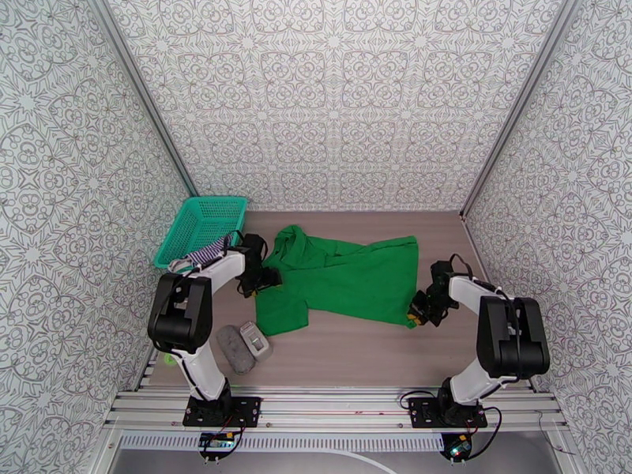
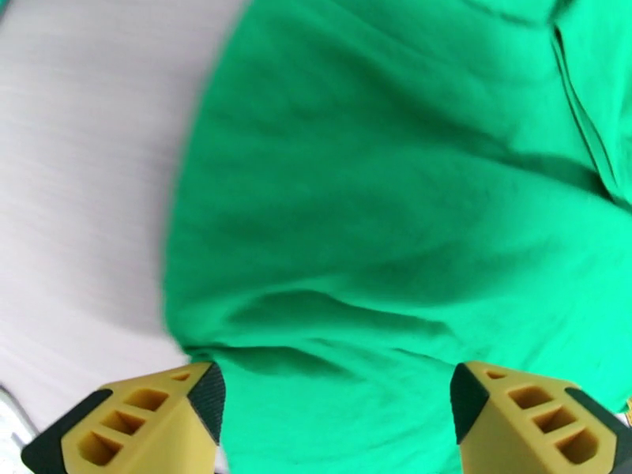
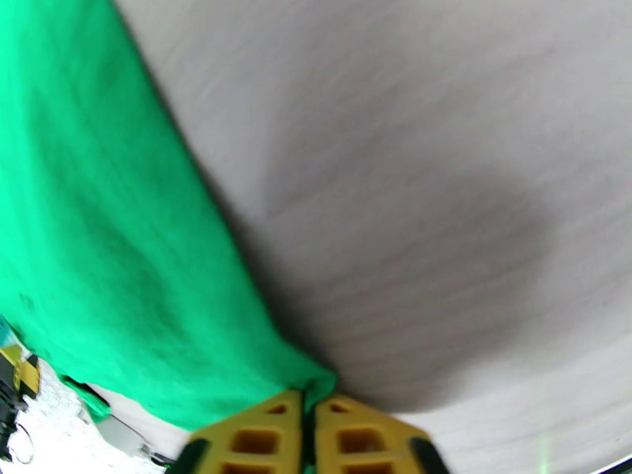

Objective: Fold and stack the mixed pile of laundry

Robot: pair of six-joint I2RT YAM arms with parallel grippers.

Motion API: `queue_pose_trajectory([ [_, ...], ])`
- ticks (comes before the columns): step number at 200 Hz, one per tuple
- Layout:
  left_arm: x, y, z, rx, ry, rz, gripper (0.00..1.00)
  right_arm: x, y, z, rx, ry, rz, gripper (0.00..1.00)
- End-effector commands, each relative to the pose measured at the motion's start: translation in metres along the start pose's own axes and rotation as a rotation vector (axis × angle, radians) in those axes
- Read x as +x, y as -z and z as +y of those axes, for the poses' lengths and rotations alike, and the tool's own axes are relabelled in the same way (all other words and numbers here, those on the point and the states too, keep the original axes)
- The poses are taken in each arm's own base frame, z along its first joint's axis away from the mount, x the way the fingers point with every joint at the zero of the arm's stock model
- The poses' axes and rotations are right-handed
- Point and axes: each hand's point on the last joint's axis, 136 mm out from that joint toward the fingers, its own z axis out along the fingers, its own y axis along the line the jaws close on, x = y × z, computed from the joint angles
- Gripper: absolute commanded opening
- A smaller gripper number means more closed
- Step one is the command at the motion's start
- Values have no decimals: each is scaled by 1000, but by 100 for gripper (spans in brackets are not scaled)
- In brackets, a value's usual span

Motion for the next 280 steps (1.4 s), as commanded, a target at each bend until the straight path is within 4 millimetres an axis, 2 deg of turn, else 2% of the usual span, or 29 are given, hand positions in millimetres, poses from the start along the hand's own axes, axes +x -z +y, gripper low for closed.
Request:
queue_pose_trajectory([
  [1, -5, 23, 14, -53, -6, -39, 84, -35, 0, 24, -54, 48, -100, 0],
  [20, 2, 19, 19, -36, -1, -10, 85, -42, 7, 29, -47, 66, -121, 0],
  [63, 14, -5, 19, -38, 13, 44, 68, -40, 1, 27, -45, 61, -97, 0],
  [101, 30, -30, 29, -139, 23, 111, 67, -40, -1, 28, -53, 56, -94, 0],
  [124, 32, -34, 34, -183, 25, 111, 63, -41, 1, 29, -53, 58, -101, 0],
  [130, 31, -34, 34, -190, 28, 106, 60, -42, 1, 29, -53, 58, -102, 0],
  [145, 28, -36, 29, -164, 34, 96, 44, -43, 1, 30, -56, 58, -106, 0],
  [174, 7, -26, -9, -30, 4, -2, 15, -48, 6, 37, -70, 63, -120, 0],
  [192, -9, -6, -31, 45, -8, -94, 0, -53, 16, 44, -86, 72, -154, 0],
  [211, -26, 30, -56, 147, -29, -203, 0, -59, 37, 56, -114, 88, -215, 0],
  [233, -43, 82, -77, 261, -28, -306, 0, -66, 76, 70, -125, 121, -306, 0],
  [257, -58, 146, -106, 396, -43, -409, 0, -70, 123, 86, -143, 160, -396, 0],
  [280, -72, 228, -130, 519, -85, -558, 0, -71, 177, 107, -180, 205, -503, 0],
])
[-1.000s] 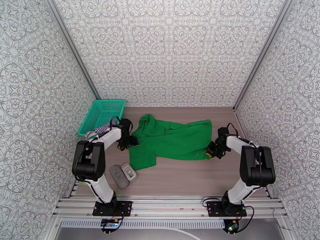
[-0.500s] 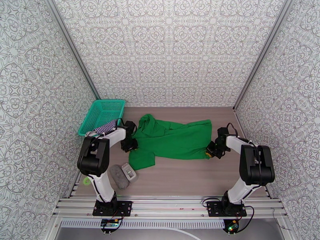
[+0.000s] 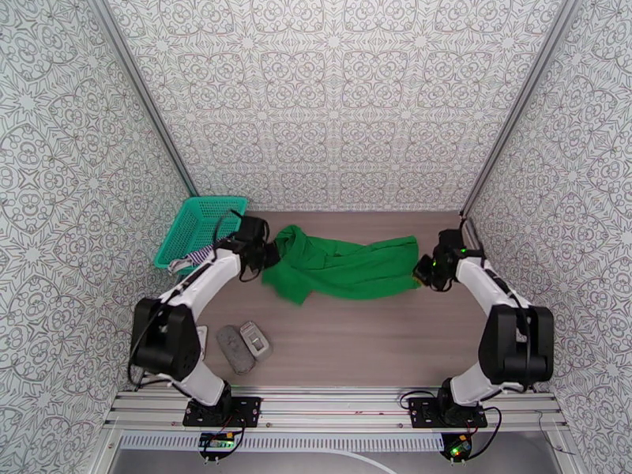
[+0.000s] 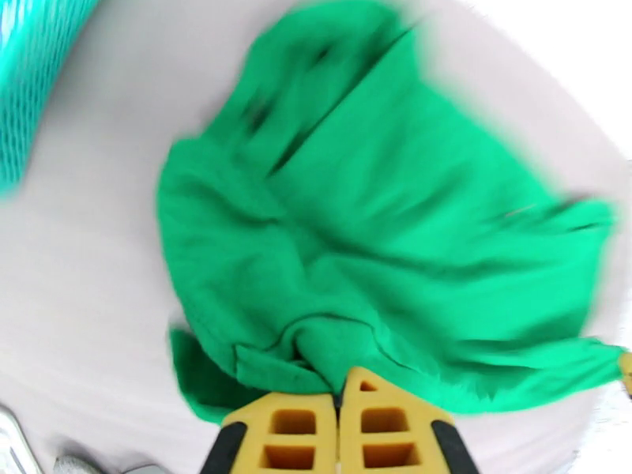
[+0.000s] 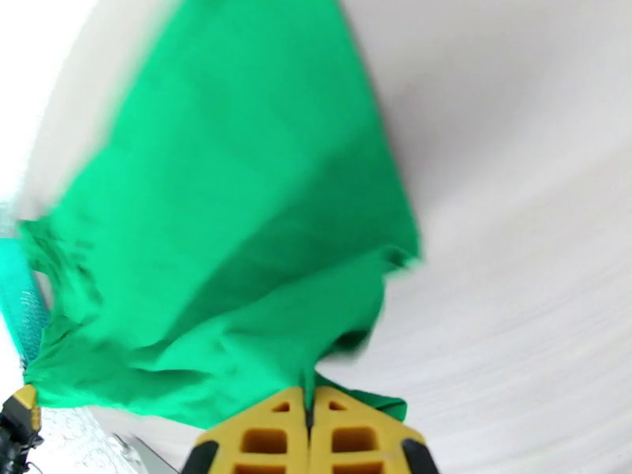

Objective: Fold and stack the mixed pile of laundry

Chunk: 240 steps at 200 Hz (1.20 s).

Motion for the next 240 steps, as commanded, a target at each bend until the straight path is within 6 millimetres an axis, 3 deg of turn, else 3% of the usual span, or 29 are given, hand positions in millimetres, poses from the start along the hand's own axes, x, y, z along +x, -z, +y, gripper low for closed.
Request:
queue_pose_trajectory([
  [1, -50, 63, -60, 183, -33, -168, 0, -23, 49, 20, 0, 56, -113, 0],
  [22, -90, 127, -86, 243, -84, -314, 0, -46, 91, 45, -35, 97, -222, 0],
  [43, -117, 196, -117, 324, -189, -451, 0, -63, 142, 69, -78, 129, -330, 0],
  [57, -125, 237, -135, 350, -281, -523, 0, -69, 181, 81, -99, 158, -418, 0],
  [79, -136, 298, -144, 293, -360, -640, 0, -78, 242, 87, -76, 198, -571, 0],
  [102, -143, 334, -149, 305, -367, -706, 0, -82, 282, 96, -72, 232, -646, 0],
  [121, -147, 338, -158, 338, -359, -705, 0, -86, 289, 109, -101, 247, -630, 0],
  [140, -157, 314, -155, 318, -317, -654, 0, -94, 284, 126, -147, 260, -594, 0],
  [166, -180, 265, -146, 349, -236, -569, 0, -127, 254, 149, -189, 270, -581, 0],
  [197, -219, 233, -167, 451, -303, -648, 0, -178, 230, 184, -280, 284, -664, 0],
  [216, -252, 233, -172, 535, -289, -747, 0, -207, 219, 200, -324, 298, -732, 0],
  [240, -283, 250, -172, 550, -292, -894, 0, -235, 242, 219, -425, 259, -830, 0],
])
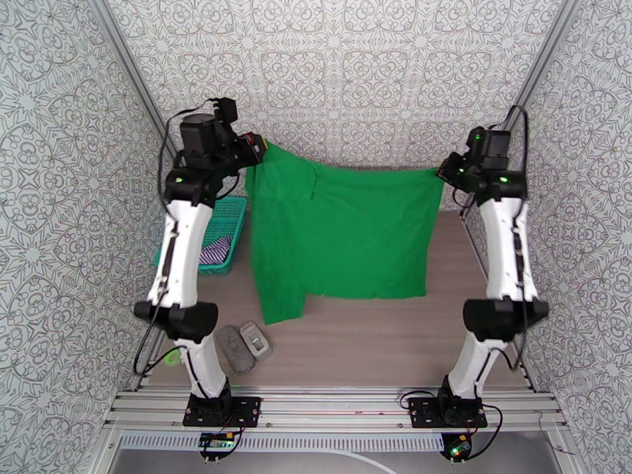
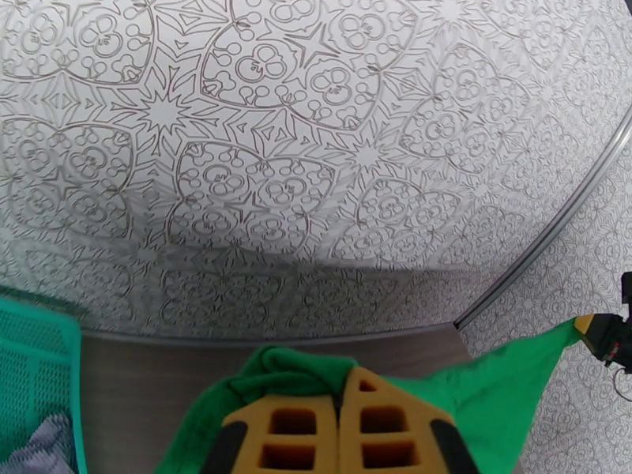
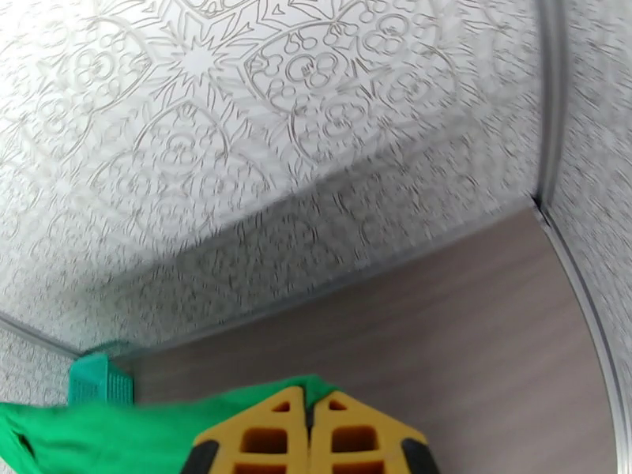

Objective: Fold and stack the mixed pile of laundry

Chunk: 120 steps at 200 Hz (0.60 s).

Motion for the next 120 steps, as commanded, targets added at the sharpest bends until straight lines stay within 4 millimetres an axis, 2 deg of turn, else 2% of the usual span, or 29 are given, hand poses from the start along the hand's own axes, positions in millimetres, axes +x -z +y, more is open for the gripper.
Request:
queue_pose_trajectory([
  [1, -90, 36, -36, 132, -79, -316, 0, -74, 35, 39, -159, -19, -252, 0],
  [20, -115, 57, -52, 151, -118, -406, 0, -100, 52, 49, -231, -54, -330, 0],
  [35, -124, 76, -59, 158, -122, -423, 0, -110, 65, 51, -257, -73, -362, 0],
  [50, -117, 85, -57, 138, -108, -378, 0, -107, 69, 47, -256, -80, -346, 0],
  [65, -95, 88, -49, 100, -84, -292, 0, -89, 63, 39, -234, -82, -285, 0],
  [72, -77, 85, -41, 79, -64, -232, 0, -79, 60, 35, -223, -76, -252, 0],
  [73, -74, 85, -40, 77, -62, -224, 0, -72, 55, 31, -213, -78, -230, 0],
  [82, -50, 86, -35, 63, -39, -155, 0, -53, 49, 21, -189, -78, -173, 0],
  [90, -15, 81, -23, 49, -12, -64, 0, -31, 42, 10, -165, -77, -117, 0],
  [94, -4, 85, -24, 51, -8, -36, 0, -14, 36, 1, -147, -81, -78, 0],
  [102, 47, 78, -3, 12, 34, 88, 0, 14, 28, -15, -116, -91, -22, 0],
  [115, 117, 85, 19, -43, 93, 247, 0, 63, 20, -42, -65, -112, 64, 0],
  [120, 142, 90, 26, -62, 115, 299, 0, 89, 17, -58, -31, -122, 107, 0],
])
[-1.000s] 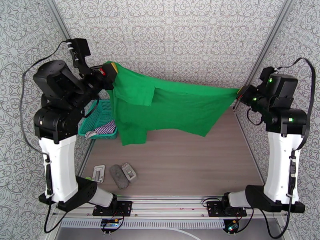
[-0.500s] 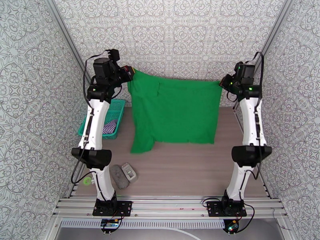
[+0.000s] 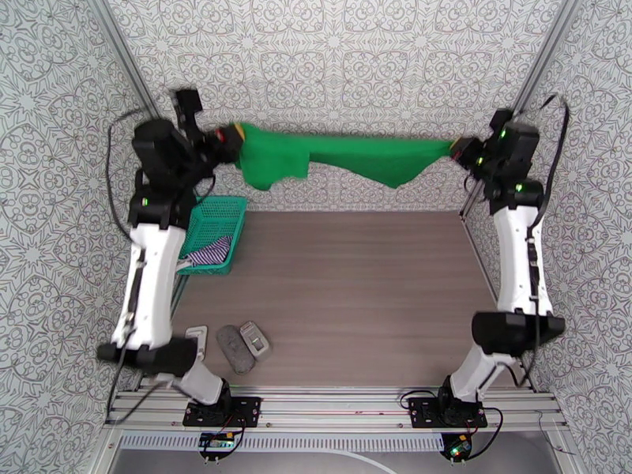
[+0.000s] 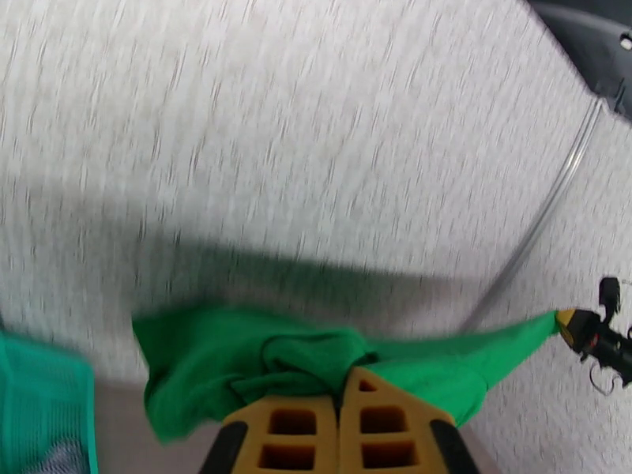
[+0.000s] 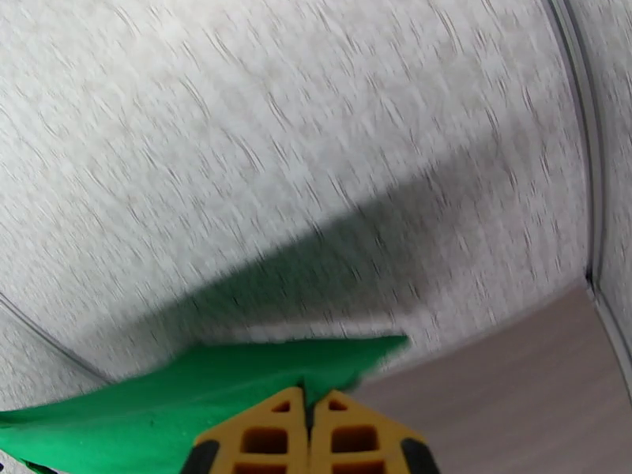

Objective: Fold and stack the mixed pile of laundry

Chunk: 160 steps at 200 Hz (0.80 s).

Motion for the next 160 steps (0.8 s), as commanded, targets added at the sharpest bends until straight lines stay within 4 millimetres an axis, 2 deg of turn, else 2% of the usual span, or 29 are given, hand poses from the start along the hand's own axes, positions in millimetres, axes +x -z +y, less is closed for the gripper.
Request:
queue_pose_trajectory([
  [1, 141, -2, 53, -114, 135, 355, 0, 88, -14, -70, 127, -43, 185, 0],
  [3, 151, 0, 55, -121, 145, 375, 0, 101, -12, -79, 147, -48, 206, 0],
  [13, 201, 13, 66, -157, 191, 466, 0, 133, -4, -104, 204, -53, 257, 0],
  [14, 206, 14, 67, -159, 195, 476, 0, 145, -2, -112, 222, -55, 277, 0],
  [28, 268, 32, 82, -212, 259, 582, 1, 198, 11, -151, 314, -56, 369, 0],
  [33, 289, 38, 88, -232, 284, 618, 9, 222, 19, -169, 359, -55, 410, 0],
  [35, 297, 40, 90, -243, 296, 632, 13, 225, 20, -172, 368, -55, 416, 0],
  [42, 320, 46, 97, -269, 331, 673, 32, 251, 31, -195, 444, -55, 468, 2],
  [44, 325, 48, 98, -272, 338, 682, 37, 252, 32, -197, 452, -54, 470, 3],
  [49, 337, 51, 99, -279, 350, 707, 50, 268, 40, -213, 508, -57, 505, 14],
  [55, 348, 54, 102, -299, 355, 730, 59, 278, 48, -224, 553, -63, 532, 27],
  [60, 354, 57, 106, -324, 355, 744, 63, 282, 52, -229, 575, -66, 546, 38],
  [68, 358, 60, 109, -352, 355, 761, 70, 284, 56, -233, 602, -64, 555, 49],
  [79, 356, 62, 113, -388, 344, 773, 82, 276, 57, -231, 613, -47, 550, 56],
  [91, 347, 64, 121, -456, 308, 776, 84, 262, 57, -225, 613, -22, 537, 60],
  [115, 324, 52, 119, -478, 245, 796, 79, 239, 51, -210, 586, 14, 535, 62],
  [128, 322, 36, 109, -439, 223, 819, 75, 235, 42, -199, 550, 21, 544, 62],
  [136, 323, 23, 102, -407, 217, 829, 73, 238, 34, -192, 526, 29, 558, 60],
  [160, 348, -23, 86, -309, 230, 877, 71, 263, 4, -179, 471, 49, 635, 55],
])
